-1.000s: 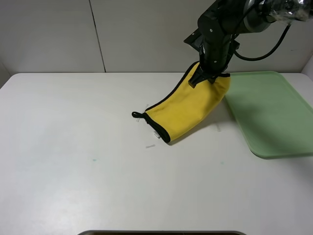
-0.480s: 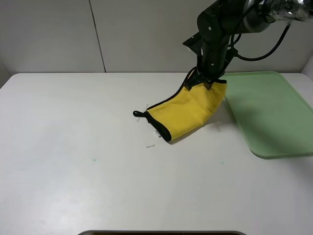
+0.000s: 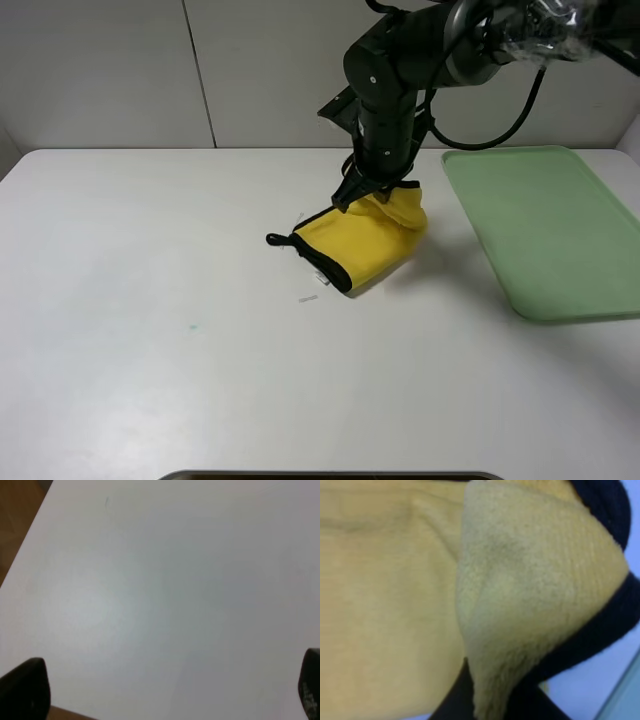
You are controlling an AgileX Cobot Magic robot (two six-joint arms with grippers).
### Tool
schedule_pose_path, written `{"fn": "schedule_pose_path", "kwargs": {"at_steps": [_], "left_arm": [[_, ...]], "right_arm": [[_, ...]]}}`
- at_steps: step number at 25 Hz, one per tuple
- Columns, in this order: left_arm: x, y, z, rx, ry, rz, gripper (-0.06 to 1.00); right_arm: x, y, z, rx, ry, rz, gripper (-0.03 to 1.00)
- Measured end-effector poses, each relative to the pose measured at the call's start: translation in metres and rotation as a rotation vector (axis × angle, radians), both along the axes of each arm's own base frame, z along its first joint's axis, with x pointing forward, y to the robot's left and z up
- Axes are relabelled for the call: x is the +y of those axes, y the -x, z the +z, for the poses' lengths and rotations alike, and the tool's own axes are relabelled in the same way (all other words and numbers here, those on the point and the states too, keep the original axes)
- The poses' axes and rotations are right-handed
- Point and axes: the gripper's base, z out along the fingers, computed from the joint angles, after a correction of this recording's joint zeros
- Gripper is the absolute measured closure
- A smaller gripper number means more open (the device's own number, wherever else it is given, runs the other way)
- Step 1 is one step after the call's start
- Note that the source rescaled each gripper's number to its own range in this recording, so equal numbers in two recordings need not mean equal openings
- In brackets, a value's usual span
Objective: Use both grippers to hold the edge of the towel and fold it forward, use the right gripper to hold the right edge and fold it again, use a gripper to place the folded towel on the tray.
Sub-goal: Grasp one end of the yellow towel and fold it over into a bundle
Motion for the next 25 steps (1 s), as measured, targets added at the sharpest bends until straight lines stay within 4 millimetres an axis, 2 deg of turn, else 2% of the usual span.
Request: {"fn": "schedule_pose_path", "kwargs": {"at_steps": [6, 13, 25], "left_arm": [[0.000, 0.000, 0.000, 0.000, 0.000, 0.000, -0.06], [0.000, 0.000, 0.000, 0.000, 0.000, 0.000, -0.06], [0.000, 0.000, 0.000, 0.000, 0.000, 0.000, -0.06]], "right_arm": [[0.015, 0.016, -0.007, 0.063, -0.027, 0.021, 0.89], [0.015, 0.029, -0.021, 0.150, -0.049, 0.020, 0.89], [0.019, 0.026, -0.021, 0.113, -0.116, -0.031, 0.89]]}}
